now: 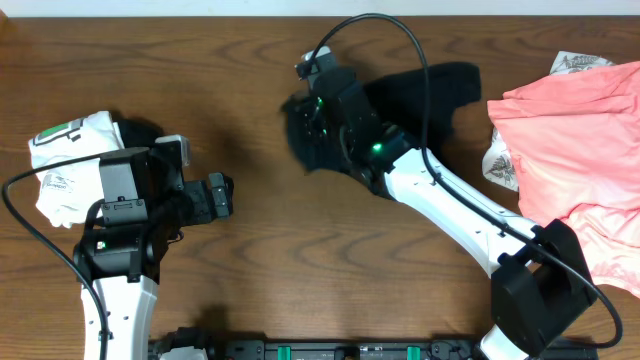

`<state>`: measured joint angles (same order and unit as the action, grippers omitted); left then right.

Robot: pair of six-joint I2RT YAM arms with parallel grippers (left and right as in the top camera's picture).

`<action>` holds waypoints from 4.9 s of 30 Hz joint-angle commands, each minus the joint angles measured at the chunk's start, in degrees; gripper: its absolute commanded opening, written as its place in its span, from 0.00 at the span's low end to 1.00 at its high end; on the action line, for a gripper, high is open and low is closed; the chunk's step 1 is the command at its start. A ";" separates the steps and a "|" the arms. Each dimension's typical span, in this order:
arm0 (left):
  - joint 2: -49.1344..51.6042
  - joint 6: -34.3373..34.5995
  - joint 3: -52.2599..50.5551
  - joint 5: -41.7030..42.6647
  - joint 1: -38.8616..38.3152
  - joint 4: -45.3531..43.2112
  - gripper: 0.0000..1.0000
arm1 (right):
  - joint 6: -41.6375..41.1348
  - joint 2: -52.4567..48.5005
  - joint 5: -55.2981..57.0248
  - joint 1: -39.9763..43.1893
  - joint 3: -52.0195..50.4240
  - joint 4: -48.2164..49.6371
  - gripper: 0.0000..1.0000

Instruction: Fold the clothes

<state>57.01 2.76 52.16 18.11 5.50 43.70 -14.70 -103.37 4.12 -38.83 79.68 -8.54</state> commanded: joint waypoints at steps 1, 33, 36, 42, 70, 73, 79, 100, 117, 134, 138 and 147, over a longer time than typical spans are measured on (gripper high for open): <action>0.24 -0.50 1.27 0.74 -0.17 0.13 0.98 | 2.16 0.31 0.63 1.68 0.52 -2.95 0.51; 24.96 2.27 1.27 5.27 -22.18 -21.53 0.98 | 7.02 1.66 4.20 28.33 -12.15 -34.12 0.24; 26.14 2.27 1.27 5.27 -23.28 -21.55 0.98 | 7.06 1.66 4.20 28.30 -15.89 -30.10 0.22; 26.25 2.27 1.27 5.27 -23.58 -21.53 0.98 | 7.08 1.44 3.67 28.26 -21.86 -21.66 0.20; 26.03 2.27 1.27 5.25 -23.17 -17.92 0.98 | 4.42 1.38 -20.15 4.07 -28.72 -25.86 0.12; 25.62 2.27 1.27 5.25 -22.23 -17.42 0.98 | 4.46 1.38 -20.17 3.98 -28.39 -26.43 0.12; 24.61 2.29 1.27 5.29 -21.05 -16.48 0.98 | 5.57 1.51 -18.60 4.46 -26.95 -26.97 0.20; 28.06 32.06 -2.32 5.44 -28.13 -15.72 0.98 | 8.37 6.99 -8.61 13.70 -4.24 -44.72 0.46; 45.88 34.01 -2.32 5.73 -29.62 -20.46 0.95 | 8.35 6.99 -8.57 14.03 -4.24 -46.86 0.44; 46.73 35.06 -2.32 5.25 -34.84 -25.90 0.54 | 8.35 7.02 -8.57 14.03 -4.24 -47.87 0.42; 46.73 35.12 -2.32 3.61 -34.84 -26.95 0.52 | 8.35 7.17 -8.55 14.03 -4.24 -48.48 0.42; 46.73 36.15 -2.32 0.35 -34.86 -27.15 0.58 | 8.37 7.17 -8.39 14.03 -4.24 -48.63 0.41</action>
<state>101.14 37.78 51.94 24.40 -29.30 16.03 -6.96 -96.51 -4.86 -25.36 75.18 -57.01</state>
